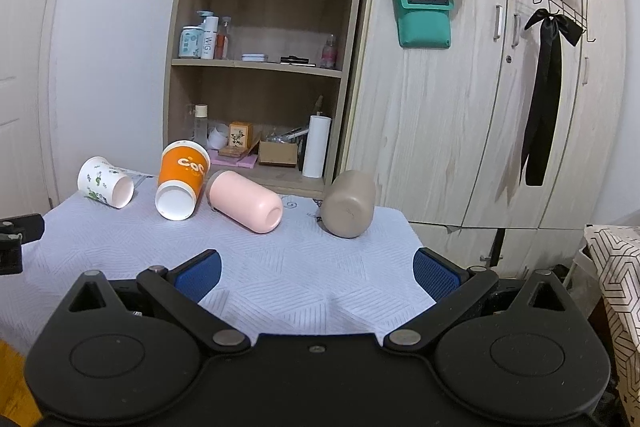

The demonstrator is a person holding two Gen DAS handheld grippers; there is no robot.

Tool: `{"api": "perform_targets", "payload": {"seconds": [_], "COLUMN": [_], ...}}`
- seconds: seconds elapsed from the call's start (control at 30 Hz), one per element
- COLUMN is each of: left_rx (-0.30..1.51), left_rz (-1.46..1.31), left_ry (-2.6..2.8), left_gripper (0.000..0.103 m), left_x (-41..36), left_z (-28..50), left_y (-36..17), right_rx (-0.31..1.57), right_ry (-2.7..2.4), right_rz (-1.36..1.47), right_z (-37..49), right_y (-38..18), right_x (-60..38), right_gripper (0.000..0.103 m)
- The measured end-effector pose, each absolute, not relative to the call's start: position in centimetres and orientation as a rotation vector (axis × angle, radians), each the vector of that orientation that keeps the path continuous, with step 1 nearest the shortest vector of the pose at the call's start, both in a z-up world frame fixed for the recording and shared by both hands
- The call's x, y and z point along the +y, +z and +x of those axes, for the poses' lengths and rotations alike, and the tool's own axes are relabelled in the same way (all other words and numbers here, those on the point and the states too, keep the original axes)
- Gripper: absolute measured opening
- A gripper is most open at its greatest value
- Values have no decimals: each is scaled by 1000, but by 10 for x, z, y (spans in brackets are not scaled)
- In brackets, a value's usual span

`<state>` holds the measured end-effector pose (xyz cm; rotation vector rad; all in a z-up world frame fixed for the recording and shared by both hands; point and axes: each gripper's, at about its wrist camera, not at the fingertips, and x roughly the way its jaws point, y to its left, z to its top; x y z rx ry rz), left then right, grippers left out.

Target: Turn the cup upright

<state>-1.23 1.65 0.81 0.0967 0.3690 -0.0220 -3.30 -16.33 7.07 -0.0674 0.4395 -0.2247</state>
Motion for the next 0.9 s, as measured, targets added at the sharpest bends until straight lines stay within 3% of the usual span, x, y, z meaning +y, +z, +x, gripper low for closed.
{"api": "perform_targets", "payload": {"seconds": [0.53,0.9], "left_rx": [394,470], "left_rz": [86,-11], "left_ry": [-24,-103], "left_gripper": [103,103], "left_x": [17,41], "left_z": [-9,26], "left_y": [6,31], "right_rx": [449,483], "right_ry": [-223,275], "right_rz": [-57,115], "right_z": [-30,5], "right_y": [69,80], "right_x": [-164,-172], "right_gripper": [103,103]}}
